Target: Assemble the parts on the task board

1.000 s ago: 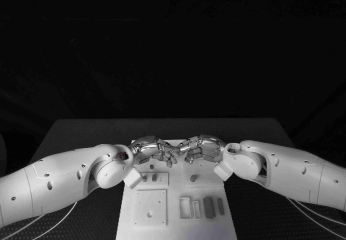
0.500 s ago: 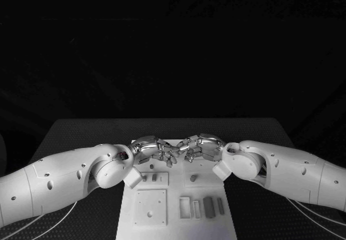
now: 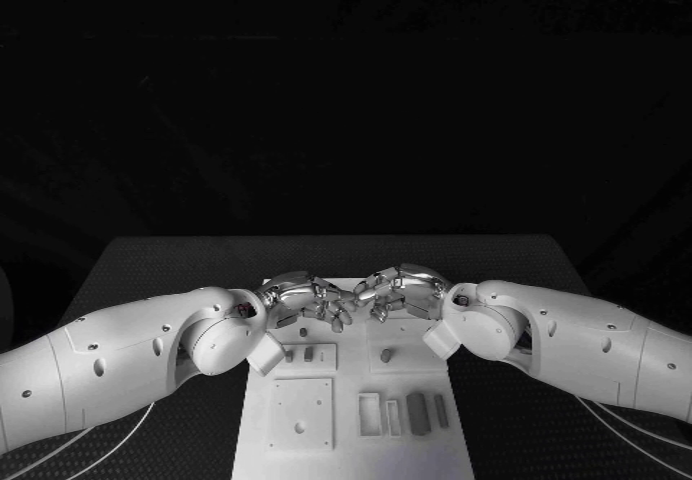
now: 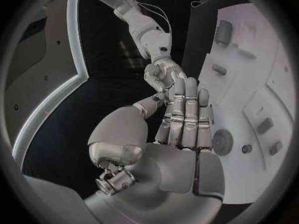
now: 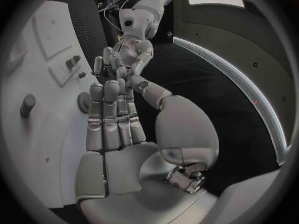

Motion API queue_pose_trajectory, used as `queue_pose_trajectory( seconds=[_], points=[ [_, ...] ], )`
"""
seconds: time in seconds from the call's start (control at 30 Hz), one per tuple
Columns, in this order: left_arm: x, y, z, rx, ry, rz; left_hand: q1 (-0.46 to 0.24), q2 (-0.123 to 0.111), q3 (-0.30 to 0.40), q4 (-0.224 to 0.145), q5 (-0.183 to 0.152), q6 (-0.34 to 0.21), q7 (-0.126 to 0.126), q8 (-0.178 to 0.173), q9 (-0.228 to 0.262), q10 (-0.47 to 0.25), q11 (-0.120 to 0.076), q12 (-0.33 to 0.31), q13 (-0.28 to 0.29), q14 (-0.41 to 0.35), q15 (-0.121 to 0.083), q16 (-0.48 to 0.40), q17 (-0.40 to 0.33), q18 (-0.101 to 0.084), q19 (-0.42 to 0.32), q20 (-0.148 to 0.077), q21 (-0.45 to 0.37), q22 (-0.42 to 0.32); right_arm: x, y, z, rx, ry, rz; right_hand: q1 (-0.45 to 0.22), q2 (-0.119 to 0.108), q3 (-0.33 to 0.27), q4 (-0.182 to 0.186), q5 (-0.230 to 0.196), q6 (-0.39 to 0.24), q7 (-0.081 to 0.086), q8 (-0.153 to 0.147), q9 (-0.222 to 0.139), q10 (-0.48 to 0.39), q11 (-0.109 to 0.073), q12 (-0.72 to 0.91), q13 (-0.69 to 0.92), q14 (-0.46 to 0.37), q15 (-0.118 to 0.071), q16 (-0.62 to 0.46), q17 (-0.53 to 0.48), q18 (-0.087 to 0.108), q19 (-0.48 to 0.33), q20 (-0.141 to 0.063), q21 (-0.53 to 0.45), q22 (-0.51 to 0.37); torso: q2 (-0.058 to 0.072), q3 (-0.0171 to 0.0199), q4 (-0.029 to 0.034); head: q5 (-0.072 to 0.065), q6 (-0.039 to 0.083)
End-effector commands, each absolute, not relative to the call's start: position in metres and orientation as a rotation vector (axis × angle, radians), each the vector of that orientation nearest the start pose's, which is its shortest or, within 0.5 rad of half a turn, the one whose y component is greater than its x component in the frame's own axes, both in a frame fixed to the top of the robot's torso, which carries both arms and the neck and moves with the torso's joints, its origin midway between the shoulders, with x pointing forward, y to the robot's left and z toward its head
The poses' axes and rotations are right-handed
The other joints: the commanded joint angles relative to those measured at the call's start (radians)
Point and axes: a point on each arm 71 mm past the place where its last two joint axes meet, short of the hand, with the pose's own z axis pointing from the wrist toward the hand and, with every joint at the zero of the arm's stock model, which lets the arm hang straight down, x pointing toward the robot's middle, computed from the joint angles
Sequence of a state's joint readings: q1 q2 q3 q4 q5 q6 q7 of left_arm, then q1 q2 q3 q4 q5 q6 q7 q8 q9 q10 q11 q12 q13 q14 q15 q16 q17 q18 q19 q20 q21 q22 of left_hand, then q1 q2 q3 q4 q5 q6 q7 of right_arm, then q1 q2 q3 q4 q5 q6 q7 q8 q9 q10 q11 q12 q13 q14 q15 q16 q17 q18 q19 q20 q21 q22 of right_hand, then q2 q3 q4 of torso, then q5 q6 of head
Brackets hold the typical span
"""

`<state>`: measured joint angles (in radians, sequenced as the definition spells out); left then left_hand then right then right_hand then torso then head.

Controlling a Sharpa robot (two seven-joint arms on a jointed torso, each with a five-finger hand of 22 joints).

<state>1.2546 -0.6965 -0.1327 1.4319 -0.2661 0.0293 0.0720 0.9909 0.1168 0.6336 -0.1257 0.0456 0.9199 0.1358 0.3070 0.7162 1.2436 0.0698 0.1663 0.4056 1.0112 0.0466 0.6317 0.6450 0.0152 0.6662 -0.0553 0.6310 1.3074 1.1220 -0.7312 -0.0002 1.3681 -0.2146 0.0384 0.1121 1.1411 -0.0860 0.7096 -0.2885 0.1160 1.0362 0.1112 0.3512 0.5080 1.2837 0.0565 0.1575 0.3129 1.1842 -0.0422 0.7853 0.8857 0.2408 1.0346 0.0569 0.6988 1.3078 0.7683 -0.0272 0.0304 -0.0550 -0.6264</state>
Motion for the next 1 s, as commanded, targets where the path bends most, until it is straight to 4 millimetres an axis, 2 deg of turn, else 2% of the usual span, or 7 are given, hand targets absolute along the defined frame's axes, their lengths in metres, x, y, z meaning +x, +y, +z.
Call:
queue_pose_trajectory(
  seconds=[0.03, 0.27, 0.43, 0.6, 0.73, 0.83, 1.0],
  points=[
    [0.485, 0.143, -0.209, -0.808, 2.06, -1.521, -0.061, -0.078, -0.053, 0.013, 0.003, -0.044, 0.022, -0.029, -0.014, -0.037, 0.012, -0.01, -0.004, -0.018, 0.007, -0.004, -0.001, -0.014, -0.01, 0.008, 0.005, 0.021, 0.494, -0.179, -0.229, 0.929, 1.917, 1.533, 0.01, 0.001, 0.006, 0.0, -0.007, 0.008, -0.003, 0.005, 0.001, 0.009, 0.001, 0.004, 0.003, 0.002, -0.005, 0.006, 0.001, 0.021, 0.009, 0.0, 0.006, 0.016, 0.0, -0.0007, -0.0001, 0.001, -0.001],
    [0.486, 0.147, -0.211, -0.83, 2.081, -1.512, -0.167, -0.152, -0.181, 0.03, 0.004, -0.068, 0.033, -0.057, -0.035, -0.064, 0.021, -0.009, -0.001, -0.035, 0.01, -0.013, -0.002, -0.004, -0.024, 0.01, -0.005, 0.016, 0.495, -0.18, -0.23, 0.924, 1.907, 1.517, 0.009, 0.0, 0.01, 0.0, -0.014, 0.009, -0.003, 0.005, 0.004, 0.01, 0.0, 0.004, 0.006, 0.003, -0.006, 0.007, 0.002, 0.021, 0.011, -0.001, 0.009, 0.016, 0.0, -0.0002, 0.0006, 0.003, -0.002],
    [0.486, 0.153, -0.212, -0.834, 2.097, -1.502, -0.179, -0.178, -0.213, 0.019, 0.004, -0.075, 0.036, -0.066, -0.041, -0.079, 0.025, -0.008, 0.0, -0.047, 0.014, -0.02, -0.003, 0.001, -0.032, 0.014, -0.011, 0.015, 0.497, -0.184, -0.23, 0.929, 1.894, 1.498, 0.009, 0.0, 0.011, 0.0, -0.016, 0.009, -0.004, 0.005, 0.004, 0.01, 0.0, 0.004, 0.007, 0.003, -0.006, 0.007, 0.002, 0.021, 0.011, -0.001, 0.009, 0.016, 0.0, 0.0002, -0.0001, 0.003, -0.003],
    [0.489, 0.159, -0.213, -0.852, 2.09, -1.474, -0.184, -0.18, -0.224, 0.018, 0.004, -0.065, 0.032, -0.063, -0.042, -0.079, 0.024, -0.002, 0.003, -0.049, 0.015, -0.02, -0.002, 0.004, -0.033, 0.016, -0.014, 0.015, 0.497, -0.185, -0.23, 0.894, 1.89, 1.473, 0.009, 0.0, 0.012, 0.0, -0.017, 0.009, -0.004, 0.005, 0.005, 0.01, 0.0, 0.004, 0.008, 0.003, -0.006, 0.007, 0.002, 0.021, 0.011, -0.002, 0.01, 0.016, 0.0, -0.0004, 0.0003, 0.001, -0.004],
    [0.498, 0.178, -0.214, -0.911, 2.023, -1.405, -0.189, -0.18, -0.228, 0.02, 0.004, -0.066, 0.032, -0.064, -0.043, -0.081, 0.024, -0.001, 0.003, -0.049, 0.015, -0.02, -0.002, 0.005, -0.032, 0.017, -0.014, 0.015, 0.495, -0.182, -0.227, 0.729, 1.894, 1.4, 0.009, 0.0, 0.013, -0.001, -0.017, 0.009, -0.004, 0.005, 0.006, 0.01, -0.001, 0.004, 0.009, 0.004, -0.006, 0.007, 0.002, 0.021, 0.011, -0.002, 0.01, 0.016, 0.0, 0.0007, 0.0004, 0.004, -0.004],
    [0.505, 0.195, -0.214, -0.98, 1.957, -1.37, -0.187, -0.179, -0.229, 0.019, 0.004, -0.069, 0.034, -0.068, -0.045, -0.086, 0.025, 0.0, 0.004, -0.048, 0.015, -0.019, -0.001, 0.008, -0.03, 0.016, -0.014, 0.015, 0.491, -0.177, -0.223, 0.509, 1.887, 1.304, 0.009, -0.001, 0.014, -0.001, -0.016, 0.01, -0.004, 0.005, 0.006, 0.011, -0.001, 0.004, 0.009, 0.004, -0.006, 0.007, 0.002, 0.021, 0.012, -0.002, 0.01, 0.015, -0.001, 0.0017, 0.0002, 0.007, -0.004],
    [0.516, 0.22, -0.208, -1.091, 1.84, -1.339, -0.185, -0.174, -0.23, 0.02, 0.004, -0.066, 0.033, -0.067, -0.046, -0.085, 0.024, 0.005, 0.006, -0.043, 0.013, -0.016, 0.001, 0.01, -0.024, 0.015, -0.013, 0.015, 0.482, -0.168, -0.217, 0.185, 1.86, 1.143, 0.012, -0.007, 0.023, -0.001, -0.028, 0.014, -0.006, 0.007, 0.012, 0.014, -0.003, 0.005, 0.016, 0.009, -0.009, 0.007, 0.001, 0.021, 0.018, -0.006, 0.015, 0.014, -0.002, -0.0006, 0.0002, 0.019, -0.001]
  ],
)
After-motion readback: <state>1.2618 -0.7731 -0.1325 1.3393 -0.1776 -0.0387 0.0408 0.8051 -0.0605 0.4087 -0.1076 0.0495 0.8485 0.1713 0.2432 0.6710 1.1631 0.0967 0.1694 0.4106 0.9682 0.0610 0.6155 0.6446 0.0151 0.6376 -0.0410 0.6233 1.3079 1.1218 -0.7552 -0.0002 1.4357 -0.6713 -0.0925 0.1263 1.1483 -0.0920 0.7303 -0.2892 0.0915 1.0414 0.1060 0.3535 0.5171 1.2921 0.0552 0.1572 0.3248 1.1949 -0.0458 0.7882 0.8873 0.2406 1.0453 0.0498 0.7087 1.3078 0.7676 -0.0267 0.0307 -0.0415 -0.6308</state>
